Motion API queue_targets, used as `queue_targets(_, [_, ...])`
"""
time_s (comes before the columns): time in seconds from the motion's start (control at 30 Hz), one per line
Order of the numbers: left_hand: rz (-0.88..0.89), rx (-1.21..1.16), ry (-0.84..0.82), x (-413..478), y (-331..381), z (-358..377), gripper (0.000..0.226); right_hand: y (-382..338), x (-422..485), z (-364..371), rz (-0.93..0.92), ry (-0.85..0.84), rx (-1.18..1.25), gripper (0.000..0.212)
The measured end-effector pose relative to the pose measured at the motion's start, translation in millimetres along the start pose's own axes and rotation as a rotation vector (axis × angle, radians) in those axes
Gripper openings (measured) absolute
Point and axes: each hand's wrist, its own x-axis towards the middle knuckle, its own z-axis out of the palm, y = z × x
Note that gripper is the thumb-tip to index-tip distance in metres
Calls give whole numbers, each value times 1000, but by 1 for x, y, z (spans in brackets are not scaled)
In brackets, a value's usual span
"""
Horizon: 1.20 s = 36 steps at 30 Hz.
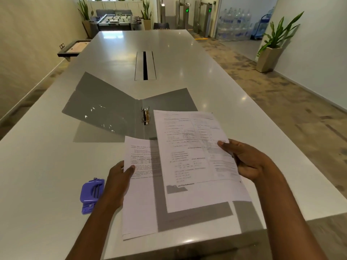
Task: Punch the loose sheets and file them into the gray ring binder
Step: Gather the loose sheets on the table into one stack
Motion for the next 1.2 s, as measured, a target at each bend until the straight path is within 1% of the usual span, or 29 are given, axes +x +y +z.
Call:
queue_targets(0.07, [-38,-45,13,0,3,0,14,14,12,12,34,-36,-11,53])
queue_targets(0.17, [-89,-77,23,1,5,-1,26,40,28,33,79,-5,-49,39])
queue_targets(0.23, [-90,-106,27,0,3,-3,33,57,37,47,80,42,-121,33])
queue_targets(0.33, [-88,-134,25,-2,4,-5,34,77,42,67,37,132,-226,23])
queue_targets(0.4, [-107,-183,40,-4,8,-2,33,85,42,81,-37,195,-322,8])
queue_targets(0.43, [-117,-198,44,-4,9,-1,34,90,45,86,-84,226,-390,8])
queue_targets(0.5, [-102,-155,11,-3,11,0,31,101,51,95,-166,264,-525,11])
queue_targets(0.57, [-38,-71,-31,-2,8,-1,19,108,53,102,-224,263,-628,12])
queue_targets(0.63, [10,-35,-46,-4,3,-3,18,112,52,107,-274,258,-707,15])
queue_targets(0.7, [38,-41,-30,-8,0,-7,19,112,49,109,-333,288,-794,30])
queue_targets(0.77, [78,-70,-11,-12,0,-12,19,111,48,106,-393,357,-862,53])
queue_targets(0.83, [118,-104,-3,-17,2,-18,20,107,48,99,-433,391,-823,73])
queue_targets(0.87, [140,-116,-3,-20,5,-21,22,103,47,97,-413,371,-756,80])
queue_targets(0.93, [182,-145,-10,-25,13,-25,28,91,43,95,-308,224,-558,84])
queue_targets(0.97, [205,-166,-18,-27,19,-27,31,85,41,93,-251,110,-447,79])
queue_targets(1.0, [226,-184,-25,-28,25,-29,31,81,39,92,-207,-12,-354,67])
queue_targets(1.03, [244,-200,-31,-29,31,-30,31,76,34,93,-192,-121,-291,55])
queue_targets(1.07, [265,-211,-39,-30,38,-30,30,71,30,96,-199,-179,-269,46])
queue_targets(1.1, [289,-215,-45,-30,46,-30,30,68,27,98,-224,-186,-273,41])
queue_targets(1.2, [373,-237,-32,-32,69,-26,28,55,20,109,-347,-78,-269,31])
